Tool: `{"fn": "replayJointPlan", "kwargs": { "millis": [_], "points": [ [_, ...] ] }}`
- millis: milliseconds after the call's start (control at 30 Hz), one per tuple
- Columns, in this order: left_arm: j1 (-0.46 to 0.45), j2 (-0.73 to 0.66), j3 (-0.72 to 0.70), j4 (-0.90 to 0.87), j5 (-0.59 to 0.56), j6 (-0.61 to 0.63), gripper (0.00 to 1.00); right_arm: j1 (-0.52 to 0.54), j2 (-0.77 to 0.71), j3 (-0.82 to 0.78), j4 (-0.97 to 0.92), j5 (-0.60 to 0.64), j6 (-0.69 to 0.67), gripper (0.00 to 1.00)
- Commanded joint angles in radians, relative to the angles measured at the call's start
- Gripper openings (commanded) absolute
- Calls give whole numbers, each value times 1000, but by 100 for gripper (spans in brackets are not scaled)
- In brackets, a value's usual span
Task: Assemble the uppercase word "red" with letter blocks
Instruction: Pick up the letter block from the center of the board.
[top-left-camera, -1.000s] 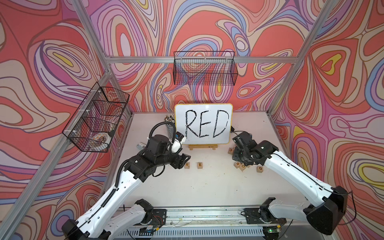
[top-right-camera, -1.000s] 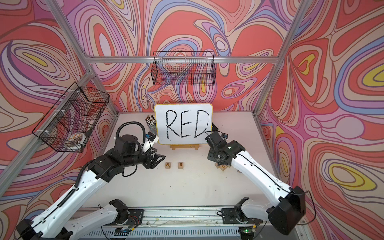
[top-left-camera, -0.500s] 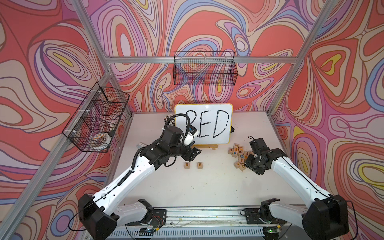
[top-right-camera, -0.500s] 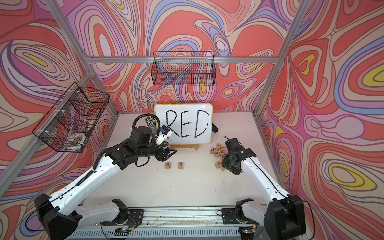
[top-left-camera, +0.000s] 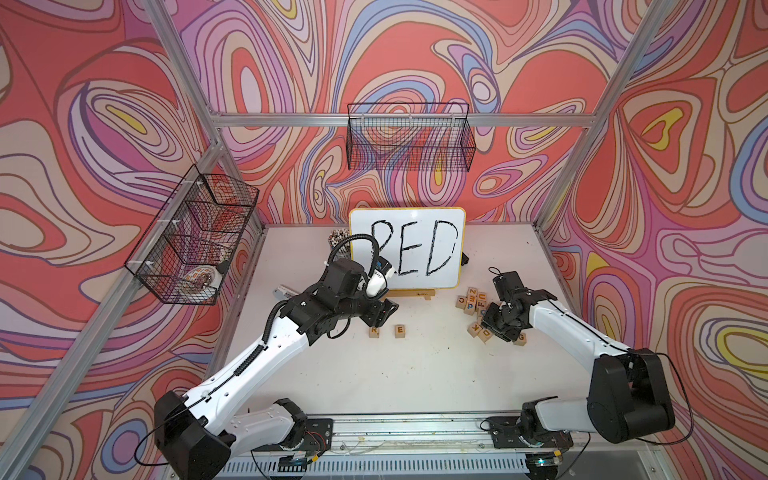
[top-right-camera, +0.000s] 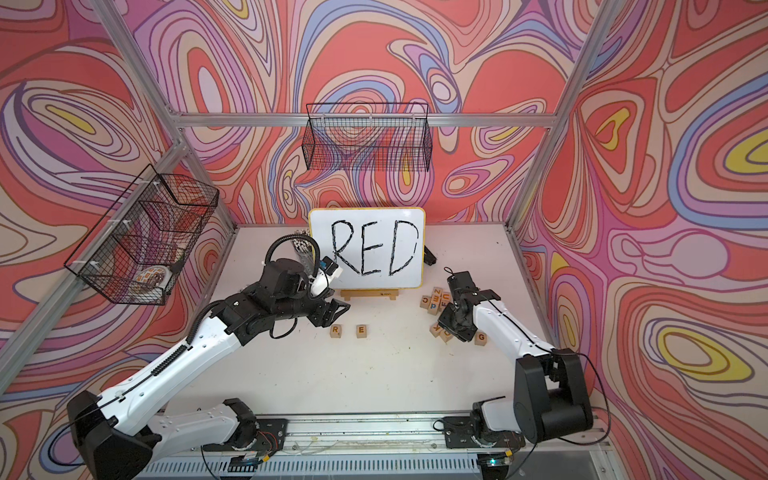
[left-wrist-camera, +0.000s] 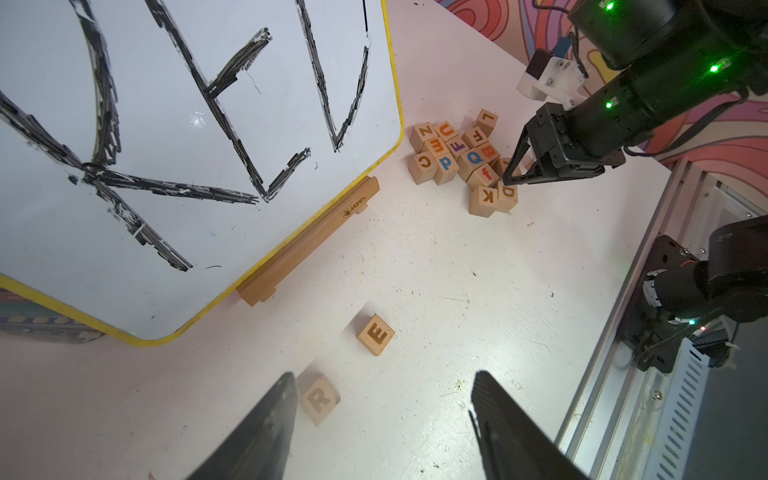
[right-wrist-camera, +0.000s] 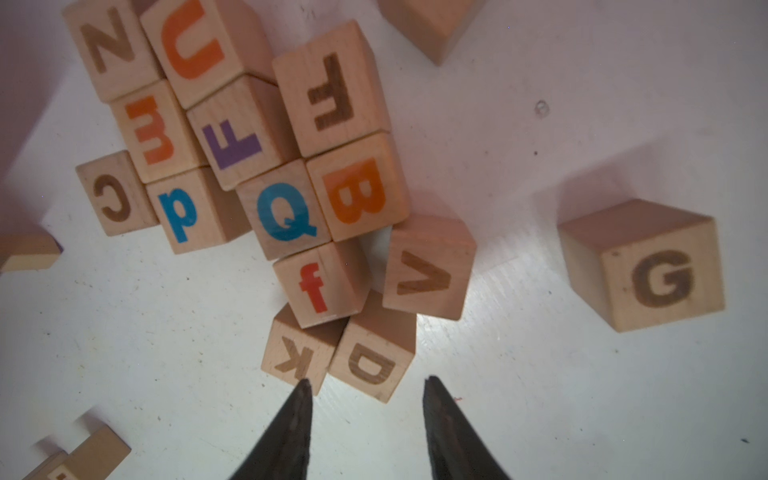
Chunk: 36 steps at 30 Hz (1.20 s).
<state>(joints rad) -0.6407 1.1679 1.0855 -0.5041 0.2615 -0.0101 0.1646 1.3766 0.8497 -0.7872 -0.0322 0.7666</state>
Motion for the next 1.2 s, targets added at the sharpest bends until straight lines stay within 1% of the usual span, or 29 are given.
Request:
{"fn": "replayJointPlan", "kwargs": {
  "millis": [0, 433, 700, 967, 1167],
  "points": [
    [-2, -15, -9, 7, -8, 21, 69, -8, 21, -7, 37, 9, -13, 46],
    [-2, -16, -13, 7, -8, 21, 70, -9, 55, -33, 72, -10, -5, 45],
    [-2, -14, -13, 9, -7, 19, 70, -9, 5, -74, 67, -20, 13, 44],
    [-2, -17, -13, 10, -4, 16, 70, -8, -40, -64, 21, -8, 10, 44],
    [-2, -20, -13, 10, -2, 15, 70, -10, -25, -67, 29, -11, 4, 44]
  ]
}}
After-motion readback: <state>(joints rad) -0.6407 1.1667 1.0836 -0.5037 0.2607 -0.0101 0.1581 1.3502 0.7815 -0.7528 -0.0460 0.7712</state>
